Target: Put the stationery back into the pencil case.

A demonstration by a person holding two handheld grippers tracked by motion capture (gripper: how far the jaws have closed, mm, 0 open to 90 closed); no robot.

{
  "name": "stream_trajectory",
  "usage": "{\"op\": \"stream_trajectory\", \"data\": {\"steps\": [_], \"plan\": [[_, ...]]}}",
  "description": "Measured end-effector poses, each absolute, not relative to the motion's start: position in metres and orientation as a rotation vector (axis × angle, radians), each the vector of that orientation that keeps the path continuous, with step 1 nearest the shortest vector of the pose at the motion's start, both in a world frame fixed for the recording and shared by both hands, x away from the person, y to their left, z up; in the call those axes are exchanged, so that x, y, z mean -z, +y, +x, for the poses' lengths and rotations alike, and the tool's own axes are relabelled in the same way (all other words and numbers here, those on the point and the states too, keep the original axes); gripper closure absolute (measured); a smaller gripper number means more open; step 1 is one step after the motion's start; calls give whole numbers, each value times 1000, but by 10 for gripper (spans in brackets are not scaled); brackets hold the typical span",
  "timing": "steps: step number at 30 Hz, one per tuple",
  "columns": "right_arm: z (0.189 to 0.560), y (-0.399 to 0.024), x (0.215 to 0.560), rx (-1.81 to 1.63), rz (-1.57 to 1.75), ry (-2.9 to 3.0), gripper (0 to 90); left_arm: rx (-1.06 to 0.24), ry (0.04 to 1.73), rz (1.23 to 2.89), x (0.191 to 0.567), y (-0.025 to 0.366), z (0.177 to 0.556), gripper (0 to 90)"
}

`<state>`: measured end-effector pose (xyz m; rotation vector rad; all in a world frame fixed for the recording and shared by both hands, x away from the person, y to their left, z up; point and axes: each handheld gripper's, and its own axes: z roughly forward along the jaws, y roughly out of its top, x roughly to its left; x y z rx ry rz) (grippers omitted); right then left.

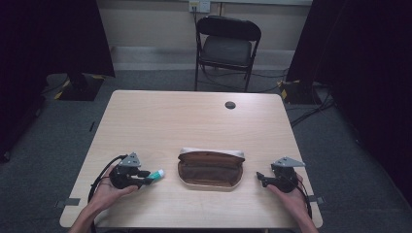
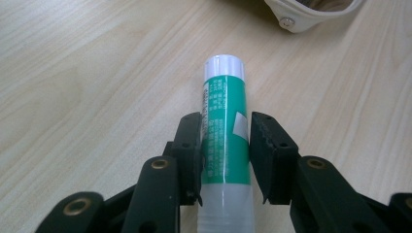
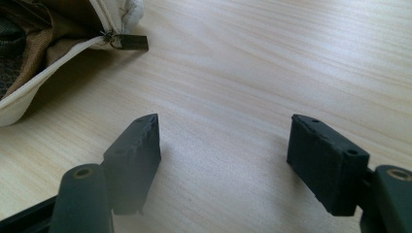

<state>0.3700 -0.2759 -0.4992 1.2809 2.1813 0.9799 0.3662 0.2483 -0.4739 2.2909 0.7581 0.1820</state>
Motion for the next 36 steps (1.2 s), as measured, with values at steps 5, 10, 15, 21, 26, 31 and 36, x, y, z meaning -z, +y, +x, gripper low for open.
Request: {"op": "stream_trajectory", "data": {"steps": [5, 10, 15, 21, 26, 31, 36], "plan": [[370, -276, 499, -983, 1277, 2187, 268, -184, 747, 2322, 477, 245, 367, 644], [370, -276, 499, -983, 1274, 2188, 268, -189, 740, 2339, 482, 239, 364, 641], [370, -276, 499, -983, 1274, 2188, 268, -203, 719, 2359, 481, 237, 361, 656], [370, -275, 499, -980, 1282, 2179, 268, -198, 733, 2336, 482, 238, 359, 659], [370, -275, 499, -981, 1281, 2180, 268, -201, 772, 2294, 483, 245, 357, 659], [370, -275, 499, -980, 1281, 2179, 268, -188, 791, 2216, 476, 251, 355, 659], [370, -275, 499, -980, 1281, 2180, 268, -163, 793, 2182, 472, 246, 352, 659]]}}
